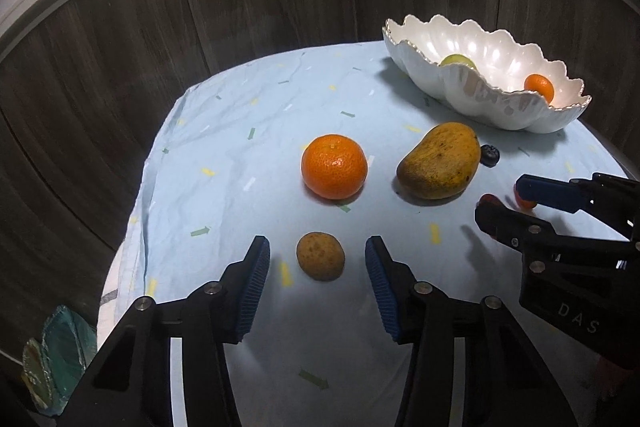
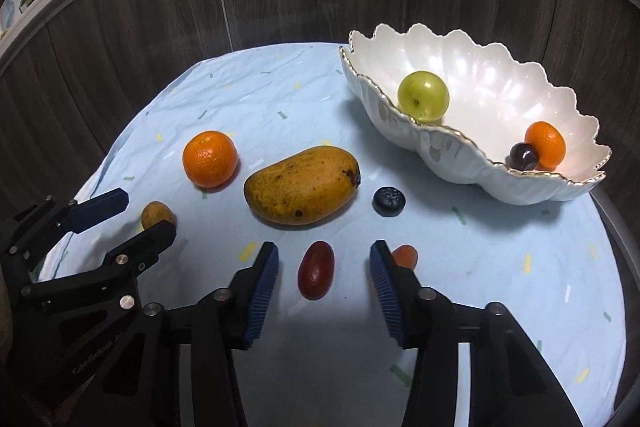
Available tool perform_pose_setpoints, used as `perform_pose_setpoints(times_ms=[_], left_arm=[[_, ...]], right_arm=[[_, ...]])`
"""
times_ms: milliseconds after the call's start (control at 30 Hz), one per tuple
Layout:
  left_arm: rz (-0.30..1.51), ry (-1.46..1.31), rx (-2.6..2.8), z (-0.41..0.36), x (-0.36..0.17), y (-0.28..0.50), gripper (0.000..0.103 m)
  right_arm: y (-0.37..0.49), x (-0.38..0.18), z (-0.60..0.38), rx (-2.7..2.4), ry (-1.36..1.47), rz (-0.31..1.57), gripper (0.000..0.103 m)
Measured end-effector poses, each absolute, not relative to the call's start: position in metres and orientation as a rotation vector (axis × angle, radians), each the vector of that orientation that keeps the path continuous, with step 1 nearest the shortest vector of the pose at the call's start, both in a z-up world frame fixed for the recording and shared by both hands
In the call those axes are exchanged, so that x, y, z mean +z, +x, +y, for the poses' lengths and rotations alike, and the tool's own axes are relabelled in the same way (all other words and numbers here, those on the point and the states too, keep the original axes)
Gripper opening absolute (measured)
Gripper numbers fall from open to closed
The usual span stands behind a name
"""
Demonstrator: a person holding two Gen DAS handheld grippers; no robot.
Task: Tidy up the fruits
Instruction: 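Close the left gripper on the brown oval fruit while the right gripper grasps a red date, then lift the brown fruit and red date and carry both over the bowl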
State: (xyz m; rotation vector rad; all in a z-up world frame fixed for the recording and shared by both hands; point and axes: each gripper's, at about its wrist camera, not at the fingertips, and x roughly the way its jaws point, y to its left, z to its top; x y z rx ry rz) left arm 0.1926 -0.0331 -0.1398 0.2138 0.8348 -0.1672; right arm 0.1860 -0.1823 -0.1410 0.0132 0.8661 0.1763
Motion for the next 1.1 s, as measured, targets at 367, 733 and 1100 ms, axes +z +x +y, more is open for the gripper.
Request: perform_pose_setpoints(times_ms=[367, 733, 1100], left_arm=[[0.894, 0.206, -0.154, -0.035, -0.151, 0.204, 0.039], [0.889, 0.227, -0.151, -0.039, -0.152, 0.204, 0.026], [0.873, 0.217, -0.140, -0.038, -0.139, 0.196, 0.026]], right_arm=[[0.189, -0.153, -0.179, 0.183, -0.003, 0.892, 0.035], [0.188, -0.152, -0.179, 0.179, -0.016, 0.886, 0.019], [0.184, -0.140, -0.178, 0.180, -0.017, 0.864, 0.019]])
